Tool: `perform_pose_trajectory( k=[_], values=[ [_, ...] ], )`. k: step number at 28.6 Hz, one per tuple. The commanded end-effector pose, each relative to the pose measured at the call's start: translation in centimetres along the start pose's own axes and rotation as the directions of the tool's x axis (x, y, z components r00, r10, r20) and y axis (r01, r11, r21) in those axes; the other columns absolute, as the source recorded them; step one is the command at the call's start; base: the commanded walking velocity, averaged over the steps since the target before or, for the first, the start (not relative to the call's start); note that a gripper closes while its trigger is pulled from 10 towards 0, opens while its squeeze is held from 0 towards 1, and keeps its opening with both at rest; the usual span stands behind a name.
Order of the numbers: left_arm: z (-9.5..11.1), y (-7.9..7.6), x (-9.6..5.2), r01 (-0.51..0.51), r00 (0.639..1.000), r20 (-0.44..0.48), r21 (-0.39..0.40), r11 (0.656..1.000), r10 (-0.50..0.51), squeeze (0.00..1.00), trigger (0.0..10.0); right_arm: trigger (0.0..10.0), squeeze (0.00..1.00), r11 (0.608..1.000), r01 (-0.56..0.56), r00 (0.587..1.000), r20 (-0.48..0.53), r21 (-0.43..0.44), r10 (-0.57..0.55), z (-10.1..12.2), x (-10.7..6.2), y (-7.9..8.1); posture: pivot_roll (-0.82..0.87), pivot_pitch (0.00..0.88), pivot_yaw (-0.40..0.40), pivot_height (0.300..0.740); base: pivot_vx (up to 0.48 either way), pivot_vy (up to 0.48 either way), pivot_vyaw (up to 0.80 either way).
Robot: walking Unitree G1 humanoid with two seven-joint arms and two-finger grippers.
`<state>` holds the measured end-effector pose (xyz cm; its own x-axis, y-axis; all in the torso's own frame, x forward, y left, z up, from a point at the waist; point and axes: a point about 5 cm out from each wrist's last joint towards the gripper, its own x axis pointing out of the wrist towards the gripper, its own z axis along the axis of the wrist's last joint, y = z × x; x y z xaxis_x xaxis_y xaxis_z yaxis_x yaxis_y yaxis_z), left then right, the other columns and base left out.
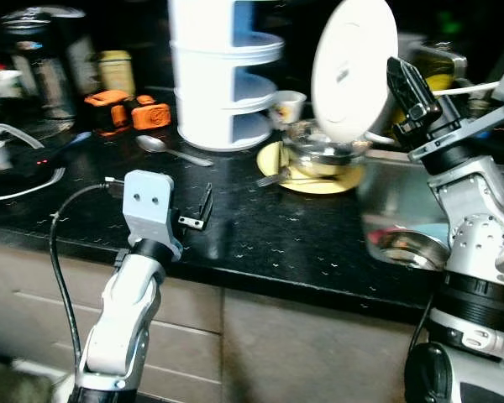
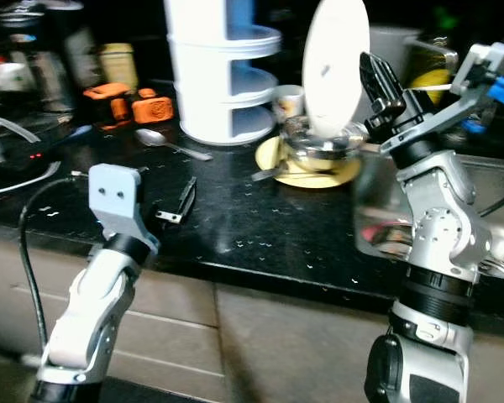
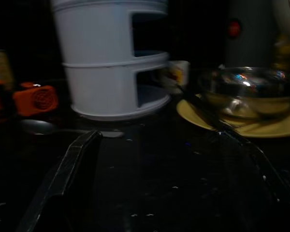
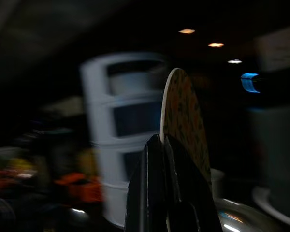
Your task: Kitchen organization
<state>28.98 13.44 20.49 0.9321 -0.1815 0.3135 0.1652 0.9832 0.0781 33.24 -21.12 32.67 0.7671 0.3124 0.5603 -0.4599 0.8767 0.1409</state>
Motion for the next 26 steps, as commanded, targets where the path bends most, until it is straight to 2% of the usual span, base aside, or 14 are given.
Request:
perform_pose_trajectory(
  k=[1, 5, 6, 8, 9, 10, 12, 15, 16, 19, 20, 21, 22, 26],
  values=[
    [0.0, 0.2, -0.1, -0.001, 1.000, -0.002, -0.002, 1.000, 0.001, 0.00, 10.0, 0.0, 0.00, 0.997, 0.049, 0.998, -0.038, -0.064, -0.051, -0.5, 0.4, -0.4, 0.06, 0.000, -0.042, 0.740, 0.000, 0.000, -0.80],
    [-0.1, 0.3, -0.1, -0.007, 1.000, -0.006, 0.002, 1.000, 0.007, 0.00, 10.0, 0.0, 0.00, 0.974, 0.105, 0.985, -0.114, -0.201, -0.130, -1.4, 0.6, -1.2, 0.07, 0.000, -0.045, 0.740, 0.000, 0.000, -0.80],
    [-0.1, 0.3, -0.1, -0.007, 1.000, -0.006, 0.002, 1.000, 0.007, 0.00, 10.0, 0.0, 0.00, 0.974, 0.105, 0.985, -0.114, -0.201, -0.130, -1.4, 0.6, -1.2, 0.07, 0.000, -0.045, 0.740, 0.000, 0.000, -0.80],
    [-0.1, 0.3, -0.2, -0.011, 1.000, -0.009, 0.004, 1.000, 0.011, 0.00, 10.0, 0.0, 0.00, 0.949, 0.111, 0.974, -0.157, -0.295, -0.163, -2.1, 0.7, -1.4, 0.07, 0.000, -0.047, 0.740, 0.000, 0.000, -0.80],
    [-0.1, 0.3, -0.2, -0.011, 1.000, -0.009, 0.004, 1.000, 0.011, 0.00, 10.0, 0.0, 0.00, 0.949, 0.111, 0.974, -0.157, -0.295, -0.163, -2.1, 0.7, -1.4, 0.07, 0.000, -0.047, 0.740, 0.000, 0.000, -0.80],
    [-0.2, 0.3, -0.2, -0.013, 1.000, -0.011, 0.006, 1.000, 0.013, 0.00, 10.0, 0.0, 0.00, 0.930, 0.094, 0.967, -0.189, -0.355, -0.170, -2.7, 0.8, -1.4, 0.07, 0.000, -0.048, 0.740, 0.000, 0.000, -0.80],
    [-0.2, 0.3, -0.2, -0.014, 1.000, -0.012, 0.007, 1.000, 0.014, 0.00, 10.0, 0.0, 0.00, 0.923, 0.077, 0.961, -0.218, -0.378, -0.170, -3.3, 0.7, -1.2, 0.07, 0.000, -0.049, 0.740, 0.000, 0.000, -0.80],
    [-0.2, 0.4, -0.3, -0.019, 1.000, -0.016, 0.011, 1.000, 0.019, 0.00, 10.0, 0.0, 0.00, 0.872, -0.008, 0.918, -0.349, -0.489, -0.187, -6.1, 0.3, -0.7, 0.07, 0.000, -0.051, 0.740, 0.000, 0.000, -0.80],
    [-0.2, 0.5, -0.3, -0.021, 1.000, -0.017, 0.012, 1.000, 0.021, 0.00, 10.0, 0.0, 0.00, 0.862, -0.043, 0.893, -0.406, -0.505, -0.193, -7.3, -0.1, -0.5, 0.07, 0.000, -0.051, 0.740, 0.000, 0.000, -0.80],
    [-0.2, 0.5, -0.3, -0.024, 1.000, -0.019, 0.014, 1.000, 0.024, 0.00, 10.0, 0.0, 0.00, 0.843, -0.103, 0.848, -0.489, -0.527, -0.202, -9.2, -0.7, 0.0, 0.07, 0.000, -0.051, 0.740, 0.000, 0.000, -0.27],
    [-0.2, 0.5, -0.3, -0.024, 1.000, -0.019, 0.014, 1.000, 0.024, 0.00, 10.0, 4.5, 0.00, 0.830, -0.132, 0.828, -0.521, -0.541, -0.208, -10.0, -1.0, 0.1, 0.07, 0.000, -0.051, 0.740, 0.000, 0.000, 0.00],
    [-0.3, 0.5, -0.3, -0.024, 1.000, -0.019, 0.014, 1.000, 0.024, 0.00, 10.0, 4.5, 0.00, 0.821, -0.152, 0.813, -0.542, -0.550, -0.213, -10.6, -1.2, 0.2, 0.07, 0.000, -0.051, 0.740, 0.000, 0.000, 0.00],
    [-0.3, 0.5, -0.3, -0.024, 1.000, -0.020, 0.015, 1.000, 0.024, 0.00, 10.0, 10.0, 0.00, 0.810, -0.174, 0.790, -0.571, -0.560, -0.225, -11.2, -1.6, 0.3, 0.07, 0.000, -0.051, 0.740, 0.000, 0.000, 0.00],
    [-0.3, 0.5, -0.3, -0.025, 0.999, -0.022, 0.016, 1.000, 0.026, 0.00, 10.0, 10.0, 0.00, 0.799, -0.212, 0.750, -0.618, -0.562, -0.235, -12.4, -2.2, 0.6, 0.07, 0.000, -0.051, 0.740, 0.000, 0.000, 0.00]
  ],
)
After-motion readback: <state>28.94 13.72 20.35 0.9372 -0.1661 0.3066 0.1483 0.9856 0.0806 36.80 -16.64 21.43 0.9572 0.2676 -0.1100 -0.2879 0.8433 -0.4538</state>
